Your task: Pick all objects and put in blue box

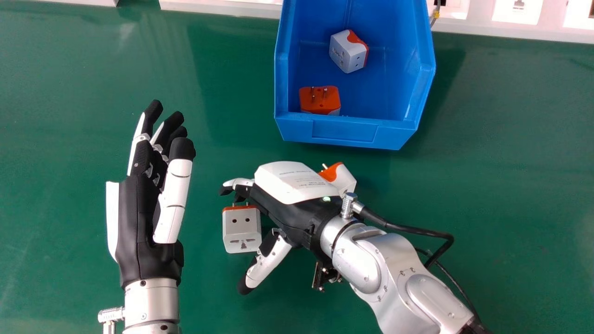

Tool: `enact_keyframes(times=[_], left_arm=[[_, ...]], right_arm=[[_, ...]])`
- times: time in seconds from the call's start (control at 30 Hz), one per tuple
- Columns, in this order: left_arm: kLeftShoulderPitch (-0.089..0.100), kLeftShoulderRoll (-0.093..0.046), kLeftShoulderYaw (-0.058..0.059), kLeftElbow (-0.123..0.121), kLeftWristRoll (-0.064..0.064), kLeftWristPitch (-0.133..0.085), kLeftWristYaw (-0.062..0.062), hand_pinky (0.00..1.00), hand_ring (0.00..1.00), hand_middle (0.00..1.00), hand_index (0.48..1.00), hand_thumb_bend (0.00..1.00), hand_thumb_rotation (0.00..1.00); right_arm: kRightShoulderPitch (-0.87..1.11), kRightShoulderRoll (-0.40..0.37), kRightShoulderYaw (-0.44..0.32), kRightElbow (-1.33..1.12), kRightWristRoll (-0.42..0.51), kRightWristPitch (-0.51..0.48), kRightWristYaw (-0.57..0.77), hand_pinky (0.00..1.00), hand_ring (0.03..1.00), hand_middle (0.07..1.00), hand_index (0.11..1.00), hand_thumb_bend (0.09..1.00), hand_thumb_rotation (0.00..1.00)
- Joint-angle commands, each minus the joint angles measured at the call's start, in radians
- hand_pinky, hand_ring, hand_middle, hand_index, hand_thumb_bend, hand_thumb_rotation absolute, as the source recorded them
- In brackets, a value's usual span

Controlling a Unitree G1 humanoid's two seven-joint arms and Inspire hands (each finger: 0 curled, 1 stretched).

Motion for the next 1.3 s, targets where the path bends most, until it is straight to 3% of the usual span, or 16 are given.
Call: enact_keyframes(times=[0.0,0.33,0.63,0.73,0.9,1.1,1.13,1.27], left_arm=[[-0.007,-0.007,-0.005,-0.005,-0.005,-0.028,-0.009,0.82,0.88,0.88,0.921,0.76,0.77],[-0.009,-0.01,-0.005,-0.003,0.012,-0.03,0.003,0.82,0.88,0.88,0.921,0.77,0.77],[-0.011,-0.008,-0.006,0.0,0.004,-0.031,0.0,0.82,0.88,0.88,0.921,0.78,0.77],[-0.007,-0.012,-0.01,-0.013,0.005,-0.026,0.002,0.82,0.88,0.88,0.921,0.78,0.77],[-0.007,-0.01,-0.011,-0.012,0.0,-0.03,-0.004,0.82,0.88,0.88,0.921,0.78,0.77],[-0.01,-0.008,-0.009,-0.004,0.002,-0.034,-0.003,0.82,0.88,0.88,0.921,0.78,0.77],[-0.011,-0.008,-0.009,-0.003,0.002,-0.035,-0.003,0.82,0.88,0.88,0.921,0.79,0.77],[-0.015,-0.01,-0.011,-0.007,0.003,-0.03,-0.001,0.82,0.88,0.88,0.921,0.79,0.77]], right_arm=[[-0.028,-0.003,-0.013,-0.011,-0.001,-0.01,-0.027,0.68,0.761,0.817,0.847,0.904,0.23],[-0.013,-0.011,-0.005,0.002,0.008,-0.066,-0.087,0.71,0.78,0.821,0.838,0.899,0.21],[0.029,0.001,0.0,0.014,0.046,-0.138,-0.141,0.7,0.767,0.808,0.817,0.89,0.19],[0.033,0.001,0.001,0.037,0.061,-0.18,-0.169,0.68,0.752,0.79,0.794,0.882,0.16],[0.014,-0.009,0.025,0.098,0.009,-0.227,-0.268,0.64,0.715,0.752,0.771,0.869,0.13],[0.013,-0.013,0.011,0.094,0.001,-0.224,-0.274,0.64,0.715,0.752,0.771,0.869,0.13],[0.014,-0.012,0.008,0.092,0.004,-0.223,-0.271,0.52,0.601,0.654,0.715,0.796,0.13],[0.012,-0.015,-0.002,0.095,0.009,-0.236,-0.274,0.52,0.601,0.654,0.715,0.796,0.13]])
